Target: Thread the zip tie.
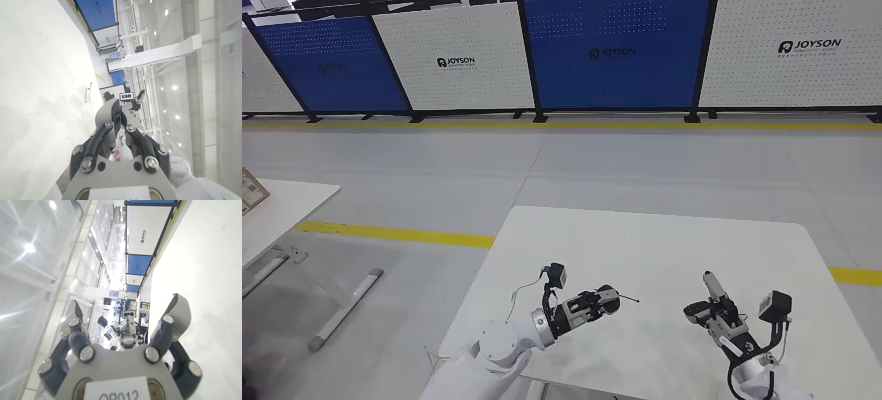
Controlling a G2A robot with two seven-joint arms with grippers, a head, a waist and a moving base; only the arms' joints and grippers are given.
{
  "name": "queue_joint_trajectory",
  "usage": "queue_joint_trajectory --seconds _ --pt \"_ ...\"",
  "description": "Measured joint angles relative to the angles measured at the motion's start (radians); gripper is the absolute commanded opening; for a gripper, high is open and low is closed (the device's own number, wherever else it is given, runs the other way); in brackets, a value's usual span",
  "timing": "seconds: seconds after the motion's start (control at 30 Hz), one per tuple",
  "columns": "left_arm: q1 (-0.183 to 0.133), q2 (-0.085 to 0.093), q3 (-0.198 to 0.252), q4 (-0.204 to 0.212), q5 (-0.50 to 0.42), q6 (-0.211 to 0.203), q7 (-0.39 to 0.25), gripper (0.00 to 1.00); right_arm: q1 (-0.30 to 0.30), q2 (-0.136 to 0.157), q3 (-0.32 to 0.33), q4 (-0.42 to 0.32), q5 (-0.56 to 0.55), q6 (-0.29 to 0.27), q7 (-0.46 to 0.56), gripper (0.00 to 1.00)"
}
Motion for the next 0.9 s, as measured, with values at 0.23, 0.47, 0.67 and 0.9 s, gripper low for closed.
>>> queue_joint_trajectory --seconds 0.23,0.47,0.67,0.9 --pt "0.002 -0.003 0.015 0.013 0.047 0.031 0.06 0.0 0.0 0.0 0.0 0.0 0.0 0.0 0.0 1.0" --pt "0.002 -0.003 0.015 0.018 0.042 0.027 0.058 0.0 0.0 0.0 0.0 0.0 -0.001 0.0 0.0 1.0" --pt "0.002 -0.003 0.015 0.018 0.042 0.027 0.058 0.0 -0.004 0.017 0.078 -0.069 -0.088 0.053 0.068 1.0" --pt "0.002 -0.003 0.015 0.018 0.042 0.027 0.058 0.0 0.048 0.047 0.138 -0.157 -0.388 0.318 0.178 1.0"
